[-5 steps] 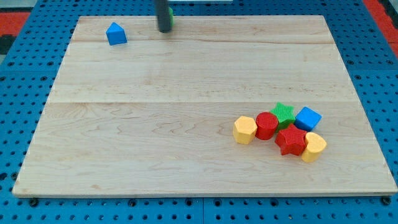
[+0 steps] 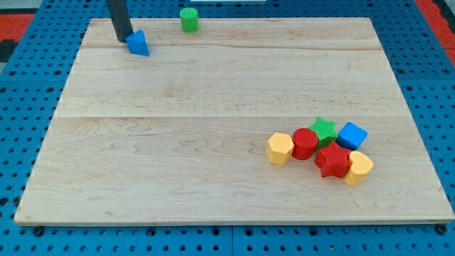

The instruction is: Place the blue triangle diagonally to the bottom left of the green circle

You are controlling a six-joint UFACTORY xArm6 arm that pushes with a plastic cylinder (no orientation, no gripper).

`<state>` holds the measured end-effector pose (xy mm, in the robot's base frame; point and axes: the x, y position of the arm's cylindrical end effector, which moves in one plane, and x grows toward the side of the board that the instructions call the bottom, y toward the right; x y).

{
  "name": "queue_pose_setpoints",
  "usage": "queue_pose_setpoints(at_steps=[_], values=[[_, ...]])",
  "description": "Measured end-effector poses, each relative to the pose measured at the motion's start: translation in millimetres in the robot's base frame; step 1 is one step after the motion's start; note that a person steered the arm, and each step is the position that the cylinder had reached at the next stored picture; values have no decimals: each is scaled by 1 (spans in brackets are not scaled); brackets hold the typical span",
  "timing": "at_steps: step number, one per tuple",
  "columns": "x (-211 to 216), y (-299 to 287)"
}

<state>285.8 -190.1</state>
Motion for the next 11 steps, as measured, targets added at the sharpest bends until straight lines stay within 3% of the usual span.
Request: queue_pose_setpoints(at_steps=[1, 2, 3, 4, 5, 6, 7, 8, 10, 11], values=[[36, 34], [36, 87], [30, -3], [-2, -2], [21, 106], [25, 87], [-23, 2], [-77, 27], [-94, 55], [-93, 142]])
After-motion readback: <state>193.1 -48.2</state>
